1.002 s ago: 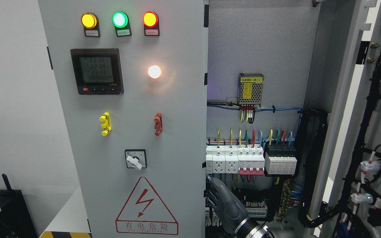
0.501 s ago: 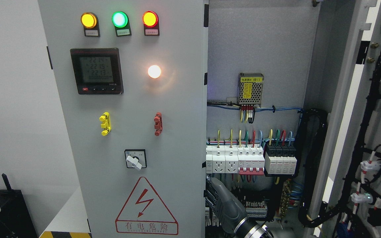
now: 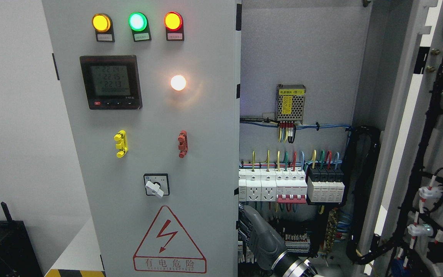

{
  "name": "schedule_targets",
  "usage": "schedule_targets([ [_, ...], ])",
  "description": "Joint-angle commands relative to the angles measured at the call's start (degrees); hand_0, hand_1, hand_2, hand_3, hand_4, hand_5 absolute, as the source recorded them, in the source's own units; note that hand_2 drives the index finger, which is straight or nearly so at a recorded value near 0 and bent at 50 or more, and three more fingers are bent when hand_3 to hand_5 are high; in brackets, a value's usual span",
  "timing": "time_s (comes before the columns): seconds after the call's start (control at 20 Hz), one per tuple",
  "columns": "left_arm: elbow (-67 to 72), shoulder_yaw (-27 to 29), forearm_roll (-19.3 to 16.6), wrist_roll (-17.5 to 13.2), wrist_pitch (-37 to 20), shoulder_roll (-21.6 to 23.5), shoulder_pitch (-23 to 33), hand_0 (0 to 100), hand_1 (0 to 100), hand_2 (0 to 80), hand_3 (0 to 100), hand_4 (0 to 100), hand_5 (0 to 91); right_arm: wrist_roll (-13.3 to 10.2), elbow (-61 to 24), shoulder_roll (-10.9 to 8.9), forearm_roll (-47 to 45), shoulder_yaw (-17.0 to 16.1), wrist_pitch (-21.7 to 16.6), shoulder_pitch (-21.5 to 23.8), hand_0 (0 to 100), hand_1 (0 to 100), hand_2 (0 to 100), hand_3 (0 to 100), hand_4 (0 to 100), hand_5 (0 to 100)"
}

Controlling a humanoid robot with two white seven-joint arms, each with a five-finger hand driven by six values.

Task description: Open door with both hands

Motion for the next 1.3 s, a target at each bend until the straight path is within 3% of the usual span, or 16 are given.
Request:
schedule_targets([
  [0.0,0.0,-0.2,0.0,0.0,0.0,0.0,1.6,0,0,0.0,0,0,0.0,1.2,0.0,0.10,0.0,-0.1,-0.3,-0.1,38,0,0,0,0,0],
  [0.6,0.0,-0.2,0.0,0.0,0.0,0.0,1.6,0,0,0.0,0,0,0.0,1.4,-0.2,0.01,0.0,-0.2,-0.6,0.2,39,0,0,0,0,0],
  [1.25,0.0,-0.2,0.0,0.0,0.0,0.0,1.6,0,0,0.0,0,0,0.0,1.6,-4.9,-0.52,-0.1,0.2,-0.8,3.9,38,0,0,0,0,0],
])
